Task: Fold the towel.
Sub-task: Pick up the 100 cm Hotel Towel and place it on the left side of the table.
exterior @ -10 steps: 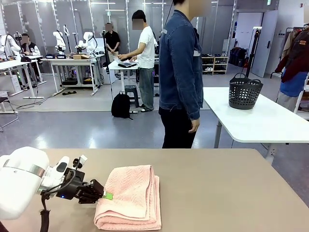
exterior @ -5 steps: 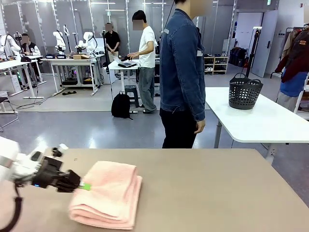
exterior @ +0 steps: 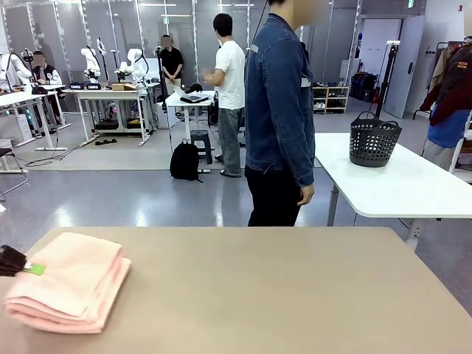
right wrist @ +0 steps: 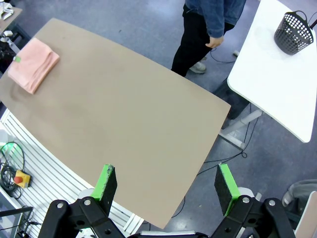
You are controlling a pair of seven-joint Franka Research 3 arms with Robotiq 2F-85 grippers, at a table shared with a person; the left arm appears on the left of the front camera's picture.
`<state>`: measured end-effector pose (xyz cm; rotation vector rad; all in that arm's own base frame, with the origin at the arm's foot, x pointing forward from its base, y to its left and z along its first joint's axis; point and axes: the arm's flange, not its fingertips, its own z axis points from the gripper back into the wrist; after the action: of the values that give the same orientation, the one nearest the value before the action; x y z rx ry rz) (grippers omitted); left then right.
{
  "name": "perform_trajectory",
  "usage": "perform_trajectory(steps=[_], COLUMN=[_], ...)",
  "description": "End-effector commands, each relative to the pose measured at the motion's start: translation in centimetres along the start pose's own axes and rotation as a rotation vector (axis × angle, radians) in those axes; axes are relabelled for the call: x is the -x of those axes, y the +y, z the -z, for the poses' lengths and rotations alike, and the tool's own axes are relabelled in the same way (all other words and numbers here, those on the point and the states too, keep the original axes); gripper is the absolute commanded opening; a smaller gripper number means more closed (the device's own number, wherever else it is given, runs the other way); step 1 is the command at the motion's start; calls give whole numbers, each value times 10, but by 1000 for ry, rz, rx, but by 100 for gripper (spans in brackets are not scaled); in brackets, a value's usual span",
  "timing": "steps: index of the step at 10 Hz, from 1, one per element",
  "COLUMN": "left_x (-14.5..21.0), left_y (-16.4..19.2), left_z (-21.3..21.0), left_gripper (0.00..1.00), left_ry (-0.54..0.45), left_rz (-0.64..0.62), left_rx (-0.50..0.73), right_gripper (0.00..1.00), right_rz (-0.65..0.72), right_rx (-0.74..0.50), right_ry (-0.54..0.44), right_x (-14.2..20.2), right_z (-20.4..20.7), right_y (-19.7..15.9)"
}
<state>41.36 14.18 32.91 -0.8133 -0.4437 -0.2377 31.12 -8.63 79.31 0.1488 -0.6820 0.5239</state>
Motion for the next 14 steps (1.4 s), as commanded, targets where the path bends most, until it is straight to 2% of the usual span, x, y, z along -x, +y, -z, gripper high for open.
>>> perform_trajectory(steps=[1, 3, 5, 6, 7, 8, 9, 10, 11, 12, 13, 14], left_x=[-14, -22, -28, -29, -29, -31, -32, -33, -33, -30, -26, -20], left_y=[28, 51, 57, 56, 55, 54, 52, 45, 38, 31, 23, 11], left_z=[-17, -37, -27, -20, -18, -21, -26, -34, -43, -51, -55, -61], left_gripper=[13, 13, 13, 38, 54, 53, 94, 66, 100, 88, 100, 100], left_ry=[-43, -29, 0, 20, 44, 40, 35, 21, 14, 21, 28, 20], left_rz=[23, 0, -11, -9, 26, 20, 21, 27, 49, 82, 87, 100], left_rx=[-9, -52, -57, -81, -144, -166, -190, -201, -269, -347, -354, -361], right_gripper=[100, 100, 100, 100, 100, 100, 100, 100, 100, 100, 100, 100], right_rz=[-9, -9, -9, -9, -9, -9, -9, -9, -9, -9, -9, -9], right_rx=[-2, -2, -2, -2, -2, -2, -2, -2, -2, -2, -2, -2], right_ry=[5, 5, 5, 5, 5, 5, 5, 5, 5, 5, 5, 5], right_x=[0, 0, 0, 0, 0, 0, 0, 0, 0, 0, 0, 0], right_z=[-1, -1, -1, -1, -1, -1, -1, -1, -1, -1, -1, -1], right_y=[0, 0, 0, 0, 0, 0, 0, 0, 0, 0, 0, 0])
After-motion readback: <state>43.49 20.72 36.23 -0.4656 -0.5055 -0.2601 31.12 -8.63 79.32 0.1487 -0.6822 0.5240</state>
